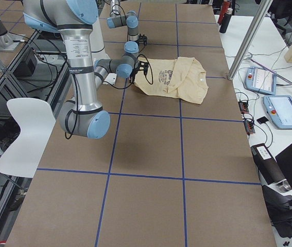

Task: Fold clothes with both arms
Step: 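Grasp both hem corners with the left and right grippers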

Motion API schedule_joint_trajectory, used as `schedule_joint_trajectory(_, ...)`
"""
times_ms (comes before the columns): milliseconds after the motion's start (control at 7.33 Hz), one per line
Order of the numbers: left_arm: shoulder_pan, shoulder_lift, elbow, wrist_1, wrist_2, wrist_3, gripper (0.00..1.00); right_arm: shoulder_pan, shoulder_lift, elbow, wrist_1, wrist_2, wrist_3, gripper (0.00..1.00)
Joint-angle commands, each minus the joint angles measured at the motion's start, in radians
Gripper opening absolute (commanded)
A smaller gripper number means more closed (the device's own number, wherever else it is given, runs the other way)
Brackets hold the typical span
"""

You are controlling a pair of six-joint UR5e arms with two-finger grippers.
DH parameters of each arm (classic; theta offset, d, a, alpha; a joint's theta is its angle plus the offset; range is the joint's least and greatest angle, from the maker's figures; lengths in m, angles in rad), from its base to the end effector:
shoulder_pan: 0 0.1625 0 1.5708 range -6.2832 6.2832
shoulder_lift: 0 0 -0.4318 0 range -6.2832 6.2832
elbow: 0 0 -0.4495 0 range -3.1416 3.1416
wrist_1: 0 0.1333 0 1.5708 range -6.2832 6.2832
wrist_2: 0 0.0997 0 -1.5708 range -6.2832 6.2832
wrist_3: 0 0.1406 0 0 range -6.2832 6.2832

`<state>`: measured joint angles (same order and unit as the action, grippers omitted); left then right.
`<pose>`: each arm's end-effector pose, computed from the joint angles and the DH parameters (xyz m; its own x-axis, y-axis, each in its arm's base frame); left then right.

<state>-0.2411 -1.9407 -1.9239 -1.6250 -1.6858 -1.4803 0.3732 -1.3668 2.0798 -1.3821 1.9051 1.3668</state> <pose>0.6150 -0.2719 0.2973 0.7038 -0.0806 -0.7058 0.0958 0.9952 -0.0181 -0.5209 -0.2976 0.2955 0.5868 0.0243 0.8093 0.0144 0.9991 -0.0404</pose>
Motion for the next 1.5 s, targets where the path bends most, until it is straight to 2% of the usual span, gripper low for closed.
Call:
schedule_joint_trajectory(0,-0.003,0.0,0.0,0.002,0.001,0.0,0.61,0.006,-0.003,0.0,0.0,0.006,0.0,0.0)
schedule_joint_trajectory(545,-0.003,0.002,-0.001,0.027,0.0,-0.006,0.46,0.024,-0.005,0.0,0.0,0.031,0.0,0.0)
schedule_joint_trajectory(818,-0.004,0.002,-0.001,0.028,0.0,-0.006,0.26,0.029,-0.005,0.0,0.0,0.031,0.0,0.0)
schedule_joint_trajectory(1091,0.0,-0.003,-0.013,0.074,-0.003,-0.006,0.01,0.03,-0.006,0.0,0.0,0.034,0.0,0.0)
schedule_joint_trajectory(1364,-0.006,-0.009,-0.032,0.077,-0.008,-0.006,0.0,0.038,-0.008,0.0,0.0,0.041,-0.002,0.0)
